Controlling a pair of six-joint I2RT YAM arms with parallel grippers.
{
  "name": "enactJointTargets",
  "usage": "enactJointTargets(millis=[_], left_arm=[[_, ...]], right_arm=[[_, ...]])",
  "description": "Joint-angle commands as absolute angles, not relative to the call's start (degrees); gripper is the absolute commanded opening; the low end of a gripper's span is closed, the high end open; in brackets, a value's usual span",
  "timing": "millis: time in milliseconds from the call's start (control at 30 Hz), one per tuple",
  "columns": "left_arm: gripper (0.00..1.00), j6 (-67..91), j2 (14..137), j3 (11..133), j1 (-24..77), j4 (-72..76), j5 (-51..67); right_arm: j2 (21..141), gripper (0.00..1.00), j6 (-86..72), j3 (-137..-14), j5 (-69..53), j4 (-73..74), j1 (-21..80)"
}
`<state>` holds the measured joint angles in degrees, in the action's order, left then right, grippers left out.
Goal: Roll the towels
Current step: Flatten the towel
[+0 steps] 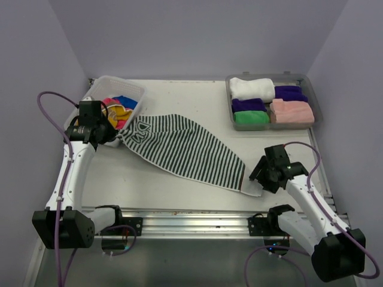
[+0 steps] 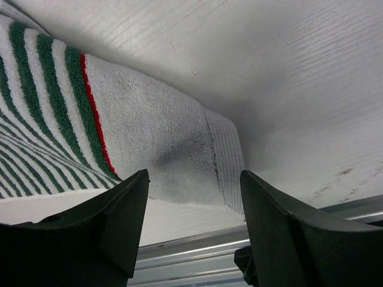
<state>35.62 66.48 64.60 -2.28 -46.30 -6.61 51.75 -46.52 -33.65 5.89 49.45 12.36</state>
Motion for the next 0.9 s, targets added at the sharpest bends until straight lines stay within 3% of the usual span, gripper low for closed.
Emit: enactJointTargets(millis=[0,367,867], left_arm=[[0.0,33.93,67.15,67.06,-2.99,-46.06,-7.65],[0.0,33.84,67.06,66.27,-2.99,-45.35,-6.07],[0.0,33.57,66.01,65.39,-2.99,-45.35,-4.75]], right_arm=[[50.19,0.67,-48.25,-31.03,1.24,47.02,12.3],[39.56,0.73,-52.29,-25.23,1.14,49.84,12.39],[30.68,0.64,-57.21,-18.12,2.02,46.06,12.3]])
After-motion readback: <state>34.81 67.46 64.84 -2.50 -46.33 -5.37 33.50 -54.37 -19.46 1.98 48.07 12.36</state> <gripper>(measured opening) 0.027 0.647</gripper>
